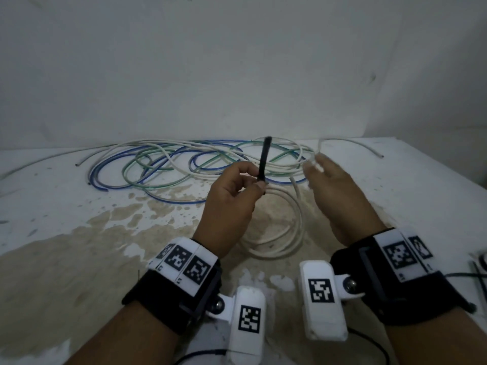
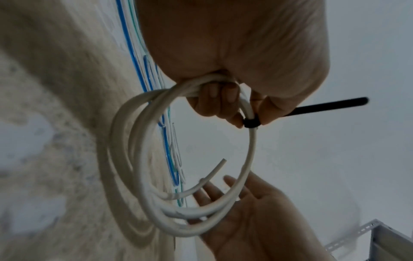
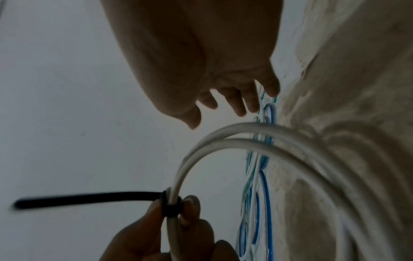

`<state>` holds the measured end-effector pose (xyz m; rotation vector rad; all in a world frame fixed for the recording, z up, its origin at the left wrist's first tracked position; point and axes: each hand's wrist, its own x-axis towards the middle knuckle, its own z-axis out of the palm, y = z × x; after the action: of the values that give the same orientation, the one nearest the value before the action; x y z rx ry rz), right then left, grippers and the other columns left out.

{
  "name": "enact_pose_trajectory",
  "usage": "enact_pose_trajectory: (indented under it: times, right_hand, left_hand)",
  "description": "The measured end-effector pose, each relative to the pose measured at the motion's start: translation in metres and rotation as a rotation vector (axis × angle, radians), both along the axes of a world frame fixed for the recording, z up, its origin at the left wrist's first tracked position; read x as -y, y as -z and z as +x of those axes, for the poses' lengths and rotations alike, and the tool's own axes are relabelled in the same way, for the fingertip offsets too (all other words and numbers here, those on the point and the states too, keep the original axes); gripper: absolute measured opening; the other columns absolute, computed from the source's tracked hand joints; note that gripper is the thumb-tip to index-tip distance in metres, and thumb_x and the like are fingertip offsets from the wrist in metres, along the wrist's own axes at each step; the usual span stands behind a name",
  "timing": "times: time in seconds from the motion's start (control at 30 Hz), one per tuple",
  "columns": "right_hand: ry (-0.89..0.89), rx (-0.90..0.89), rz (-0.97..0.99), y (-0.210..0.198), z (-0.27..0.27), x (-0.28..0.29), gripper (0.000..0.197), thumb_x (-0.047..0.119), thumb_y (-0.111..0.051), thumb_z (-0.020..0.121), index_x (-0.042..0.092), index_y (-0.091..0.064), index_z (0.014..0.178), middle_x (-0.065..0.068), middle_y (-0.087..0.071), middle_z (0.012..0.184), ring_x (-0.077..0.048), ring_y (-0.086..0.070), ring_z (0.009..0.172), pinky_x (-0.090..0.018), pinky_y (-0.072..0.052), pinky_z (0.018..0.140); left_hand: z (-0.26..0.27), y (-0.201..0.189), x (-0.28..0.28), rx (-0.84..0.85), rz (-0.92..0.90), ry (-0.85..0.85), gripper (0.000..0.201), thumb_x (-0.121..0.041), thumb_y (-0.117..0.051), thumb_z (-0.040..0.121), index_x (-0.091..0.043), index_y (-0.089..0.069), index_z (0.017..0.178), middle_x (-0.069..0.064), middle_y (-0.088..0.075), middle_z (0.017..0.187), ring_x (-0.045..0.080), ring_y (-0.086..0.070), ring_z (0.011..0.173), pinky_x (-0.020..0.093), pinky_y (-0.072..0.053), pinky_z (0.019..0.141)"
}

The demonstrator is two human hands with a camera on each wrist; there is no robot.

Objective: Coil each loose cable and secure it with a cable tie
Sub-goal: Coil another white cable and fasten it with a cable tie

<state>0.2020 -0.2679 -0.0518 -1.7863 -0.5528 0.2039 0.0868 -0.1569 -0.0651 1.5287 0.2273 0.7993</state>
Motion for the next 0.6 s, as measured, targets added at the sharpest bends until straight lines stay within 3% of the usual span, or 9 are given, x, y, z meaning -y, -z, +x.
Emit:
enact_pose_trajectory:
  times: [0.1, 0.17, 0.23, 0.3, 0.4, 0.47, 0.53, 0.6]
  right_hand:
    - [-0.178, -0.085, -0.191, 0.010, 0.000, -0.002, 0.034, 0.038, -0.042, 0.099, 0.013, -0.065, 0.102, -0.008, -0.066, 0.112, -0.026, -0.063, 0.098, -0.036, -0.046, 0.088]
    - [-0.181, -0.065, -0.112, 0.013, 0.000, -0.004, 0.031, 0.032, -0.048, 0.097, 0.010, -0.068, 0.089, -0.012, -0.070, 0.092, -0.032, -0.064, 0.084, -0.041, -0.050, 0.079]
    - [-0.156, -0.006, 0.030, 0.011, -0.002, -0.004, 0.024, 0.027, -0.055, 0.094, 0.012, -0.069, 0.082, -0.006, -0.066, 0.071, -0.023, -0.059, 0.064, -0.040, -0.052, 0.067]
    - [-0.123, 0.093, 0.139, 0.007, -0.005, -0.003, 0.020, 0.023, -0.057, 0.093, 0.019, -0.069, 0.079, 0.004, -0.062, 0.062, -0.012, -0.055, 0.056, -0.033, -0.050, 0.060]
    - [-0.091, 0.287, 0.212, 0.002, -0.013, -0.005, 0.018, 0.021, -0.060, 0.092, 0.028, -0.068, 0.077, 0.013, -0.066, 0.068, -0.004, -0.062, 0.070, -0.026, -0.050, 0.073]
    - [-0.142, 0.311, 0.203, 0.003, -0.019, -0.008, 0.013, 0.019, -0.062, 0.091, 0.027, -0.072, 0.087, 0.014, -0.069, 0.083, -0.006, -0.065, 0.085, -0.030, -0.052, 0.082]
    - [-0.225, 0.276, 0.165, 0.007, -0.025, -0.011, 0.017, 0.017, -0.061, 0.091, 0.031, -0.071, 0.087, 0.012, -0.070, 0.084, -0.008, -0.067, 0.079, -0.033, -0.053, 0.077]
    - [-0.266, 0.273, 0.125, 0.010, -0.030, -0.013, 0.021, 0.015, -0.059, 0.092, 0.033, -0.069, 0.087, 0.014, -0.067, 0.077, -0.004, -0.063, 0.062, -0.029, -0.051, 0.066]
  left_hand:
    - [-0.001, 0.000, -0.002, 0.024, -0.061, -0.019, 0.018, 0.003, -0.053, 0.090, -0.015, -0.052, 0.085, 0.007, -0.047, 0.067, 0.006, -0.030, 0.039, 0.017, -0.027, 0.040]
    - [-0.001, 0.000, -0.005, 0.032, -0.089, -0.053, 0.017, 0.003, -0.049, 0.093, -0.013, -0.052, 0.088, 0.005, -0.046, 0.063, 0.006, -0.030, 0.038, 0.017, -0.026, 0.040]
    - [0.000, 0.001, -0.010, 0.029, -0.116, -0.076, 0.014, 0.000, -0.049, 0.094, -0.013, -0.053, 0.090, -0.002, -0.046, 0.055, 0.006, -0.029, 0.037, 0.016, -0.026, 0.039]
    - [0.000, 0.002, -0.013, 0.017, -0.137, -0.077, 0.014, -0.001, -0.049, 0.094, -0.012, -0.055, 0.089, -0.008, -0.047, 0.051, 0.005, -0.029, 0.036, 0.017, -0.026, 0.039]
    - [-0.001, 0.004, -0.014, 0.005, -0.153, -0.034, 0.016, 0.002, -0.049, 0.092, -0.010, -0.056, 0.085, -0.005, -0.050, 0.056, 0.006, -0.029, 0.037, 0.017, -0.025, 0.041]
    - [-0.001, 0.004, -0.015, -0.001, -0.165, 0.003, 0.018, 0.004, -0.048, 0.092, -0.010, -0.058, 0.086, -0.002, -0.052, 0.059, 0.007, -0.030, 0.040, 0.018, -0.024, 0.043]
    - [-0.001, 0.005, -0.015, 0.003, -0.168, 0.040, 0.019, 0.005, -0.046, 0.092, -0.009, -0.058, 0.087, -0.004, -0.054, 0.059, 0.009, -0.031, 0.043, 0.020, -0.023, 0.044]
    - [-0.002, 0.006, -0.016, 0.007, -0.160, 0.061, 0.019, 0.004, -0.045, 0.093, -0.009, -0.058, 0.089, -0.006, -0.055, 0.059, 0.010, -0.034, 0.047, 0.023, -0.026, 0.046]
